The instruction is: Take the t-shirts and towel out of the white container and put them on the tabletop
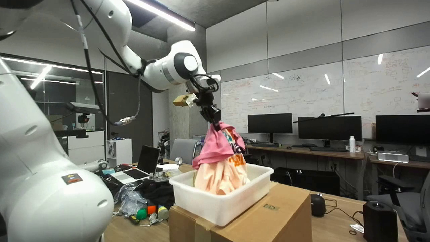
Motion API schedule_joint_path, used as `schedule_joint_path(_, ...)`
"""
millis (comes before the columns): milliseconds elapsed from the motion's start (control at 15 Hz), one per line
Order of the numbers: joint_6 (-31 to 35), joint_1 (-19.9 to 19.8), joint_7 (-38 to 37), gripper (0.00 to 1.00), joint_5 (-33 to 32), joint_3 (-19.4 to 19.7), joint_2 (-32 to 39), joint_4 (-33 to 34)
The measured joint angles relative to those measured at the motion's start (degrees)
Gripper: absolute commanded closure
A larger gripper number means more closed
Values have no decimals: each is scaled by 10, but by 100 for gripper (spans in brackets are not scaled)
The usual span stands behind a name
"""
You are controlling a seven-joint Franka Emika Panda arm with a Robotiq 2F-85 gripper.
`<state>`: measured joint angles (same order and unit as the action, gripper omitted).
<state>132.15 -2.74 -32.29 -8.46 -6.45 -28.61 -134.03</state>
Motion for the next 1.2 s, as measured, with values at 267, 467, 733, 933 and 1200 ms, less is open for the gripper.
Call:
schedule_joint_path(267, -19, -8, -25, 97, 1, -15, -94, 1)
schedule_joint_path(467, -56, -8, -38, 97, 8, -29, -174, -4)
schedule_joint_path(733, -122, -8, -42, 97, 20, -53, -260, -4)
schedule_joint_path(933, -175, -1, -21, 97, 30, -85, -263, -5)
schedule_joint_path(1200, -185, 13, -4, 97, 41, -149, -183, -5)
